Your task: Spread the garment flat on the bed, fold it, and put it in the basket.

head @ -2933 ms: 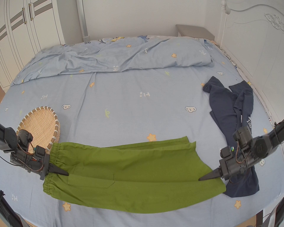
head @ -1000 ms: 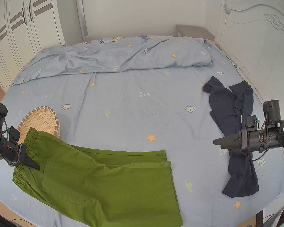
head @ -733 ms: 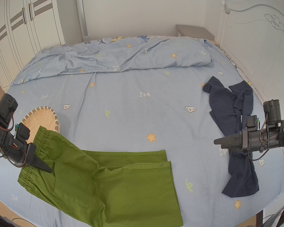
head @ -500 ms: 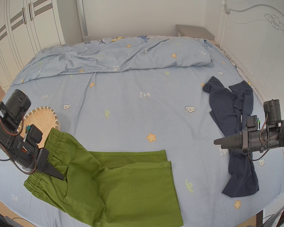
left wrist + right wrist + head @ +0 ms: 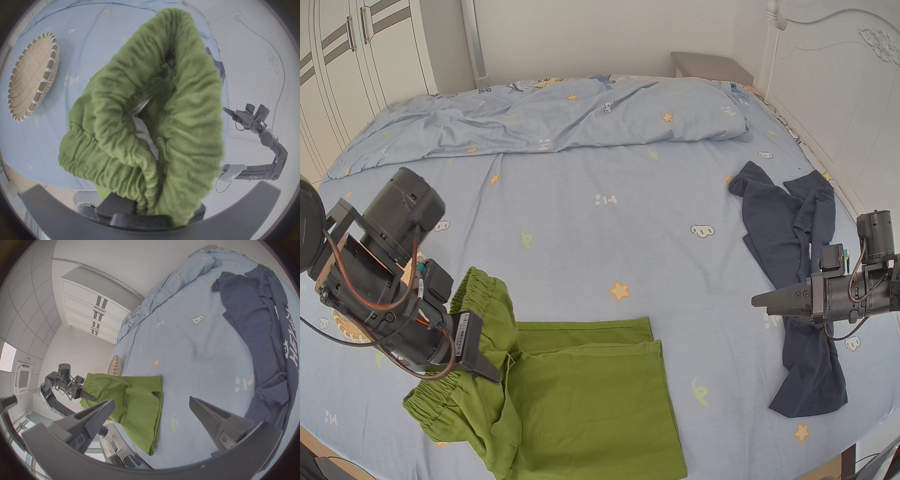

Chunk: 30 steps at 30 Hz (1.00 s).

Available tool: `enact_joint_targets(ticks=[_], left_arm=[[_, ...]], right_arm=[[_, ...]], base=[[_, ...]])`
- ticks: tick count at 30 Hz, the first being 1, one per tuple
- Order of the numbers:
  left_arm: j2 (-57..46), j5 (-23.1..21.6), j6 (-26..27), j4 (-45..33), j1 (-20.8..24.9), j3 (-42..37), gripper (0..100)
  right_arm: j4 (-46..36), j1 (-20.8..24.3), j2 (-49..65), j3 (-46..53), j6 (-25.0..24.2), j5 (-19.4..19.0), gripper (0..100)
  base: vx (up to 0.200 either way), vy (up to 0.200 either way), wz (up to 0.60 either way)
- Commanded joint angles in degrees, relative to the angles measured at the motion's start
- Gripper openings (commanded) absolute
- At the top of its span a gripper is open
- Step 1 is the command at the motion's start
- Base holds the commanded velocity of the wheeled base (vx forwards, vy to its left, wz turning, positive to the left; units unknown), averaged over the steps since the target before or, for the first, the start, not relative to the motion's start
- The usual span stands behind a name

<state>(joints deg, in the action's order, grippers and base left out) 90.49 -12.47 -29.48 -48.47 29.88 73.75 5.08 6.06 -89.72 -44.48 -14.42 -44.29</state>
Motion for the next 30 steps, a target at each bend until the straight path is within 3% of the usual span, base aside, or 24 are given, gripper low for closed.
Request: enact_joint_targets(ticks=[1,7,14,27,28,30], left_arm=[[2.4,0.5,-3.4,0.5,6.7,2.1,0],[5.3,0.6,-8.4,2.3,11.7,4.4,0],[8.3,0.6,-10.5,3.7,16.5,5.5,0],[12.0,0.6,-15.1,8.1,18.8,5.4,0],[12.0,0.6,-15.1,8.1,18.8,5.4,100],[12.4,0.6,-15.7,9.3,19.4,5.3,100]], right_arm=[[0.0,0.0,-0.1,0.0,0.0,0.0,100],[0.0,0.0,-0.1,0.0,0.0,0.0,100],[0.0,0.1,-0.2,0.1,0.0,0.0,100],[0.0,0.3,-0.5,0.4,0.4,0.9,100],[0.0,0.3,-0.5,0.4,0.4,0.9,100],[0.0,0.3,-0.5,0.4,0.4,0.9,100]], base=[[0.0,0.0,0.0],[0.0,0.0,0.0],[0.0,0.0,0.0],[0.0,0.0,0.0],[0.0,0.0,0.0],[0.0,0.0,0.0]])
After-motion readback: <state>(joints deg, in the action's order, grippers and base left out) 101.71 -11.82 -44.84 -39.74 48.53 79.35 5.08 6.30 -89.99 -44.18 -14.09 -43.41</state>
